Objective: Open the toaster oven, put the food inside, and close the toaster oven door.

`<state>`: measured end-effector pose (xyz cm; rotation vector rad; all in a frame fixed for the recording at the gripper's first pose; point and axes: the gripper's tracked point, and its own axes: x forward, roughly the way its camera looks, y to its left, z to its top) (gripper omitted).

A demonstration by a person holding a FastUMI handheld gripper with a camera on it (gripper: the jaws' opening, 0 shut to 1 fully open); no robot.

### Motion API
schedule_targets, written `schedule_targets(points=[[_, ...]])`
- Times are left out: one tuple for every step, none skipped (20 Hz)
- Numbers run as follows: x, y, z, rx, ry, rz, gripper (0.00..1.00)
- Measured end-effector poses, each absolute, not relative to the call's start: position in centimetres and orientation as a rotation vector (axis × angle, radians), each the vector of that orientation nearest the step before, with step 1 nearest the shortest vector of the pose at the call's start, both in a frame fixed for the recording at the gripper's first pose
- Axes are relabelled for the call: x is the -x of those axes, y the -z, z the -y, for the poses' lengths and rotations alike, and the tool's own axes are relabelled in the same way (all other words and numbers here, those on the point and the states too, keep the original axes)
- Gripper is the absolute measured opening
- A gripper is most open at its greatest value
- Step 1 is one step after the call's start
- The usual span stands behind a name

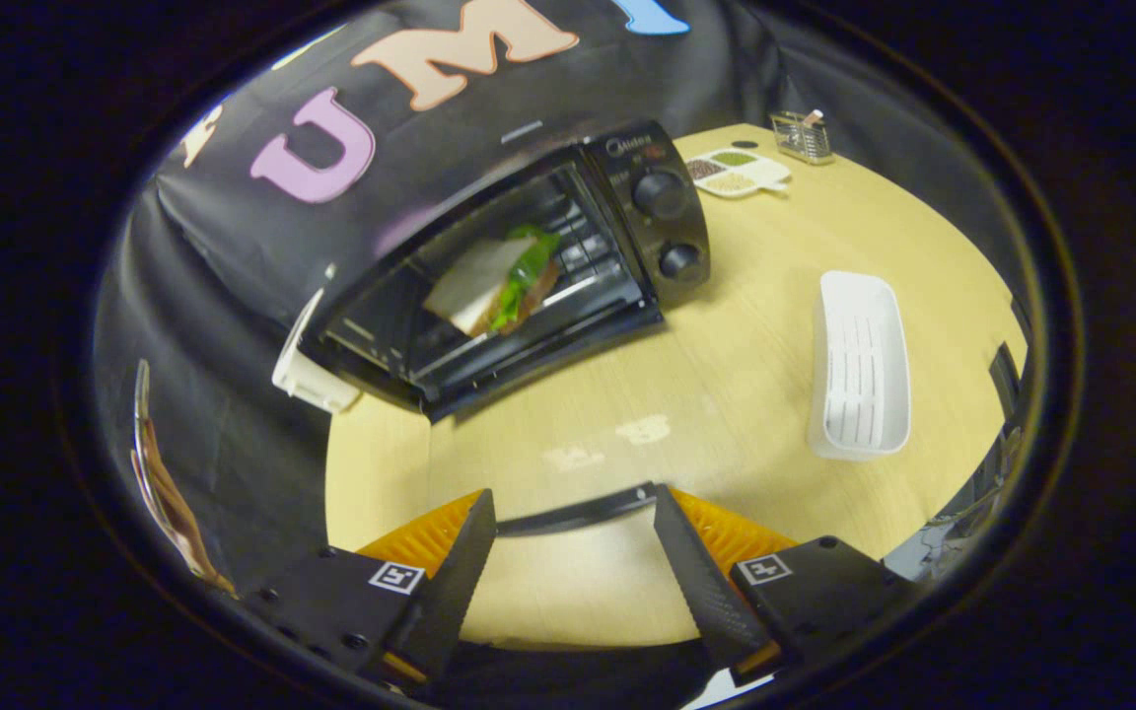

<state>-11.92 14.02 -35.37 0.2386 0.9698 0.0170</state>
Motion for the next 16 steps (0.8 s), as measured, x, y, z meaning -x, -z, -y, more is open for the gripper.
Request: schedule_targets(points=[[12.5, 36.1, -13.6, -0.207, -0.018, -0.998, 0.99], [12.8, 36.8, -13.2, -0.172, -0.017, -1.012, 0.98], [12.9, 37.5, -12.7, -0.136, -0.012, -1.022, 0.98], [13.1, 38.2, -12.2, -0.096, -0.005, -1.035, 0.98], [13.2, 39.0, -11.7, -0.055, 0.003, -1.051, 0.98], [13.2, 39.7, -11.3, -0.022, 0.006, -1.065, 0.98], [13.1, 40.2, -11.0, 0.000, 0.010, -1.074, 0.98], [13.0, 40.7, -10.9, 0.010, 0.012, -1.082, 0.98], [12.7, 41.0, -10.9, 0.011, 0.014, -1.085, 0.98], [12.5, 41.3, -10.9, 0.012, 0.017, -1.087, 0.98], [12.3, 41.5, -10.7, 0.019, 0.018, -1.091, 0.98], [12.1, 41.7, -10.7, 0.019, 0.014, -1.092, 0.98], [12.3, 41.7, -10.7, 0.021, 0.011, -1.103, 0.98], [12.1, 41.7, -10.8, 0.016, 0.014, -1.096, 0.98], [12.1, 41.6, -10.8, 0.010, 0.017, -1.092, 0.98], [12.0, 41.3, -10.8, 0.004, 0.020, -1.079, 0.97]])
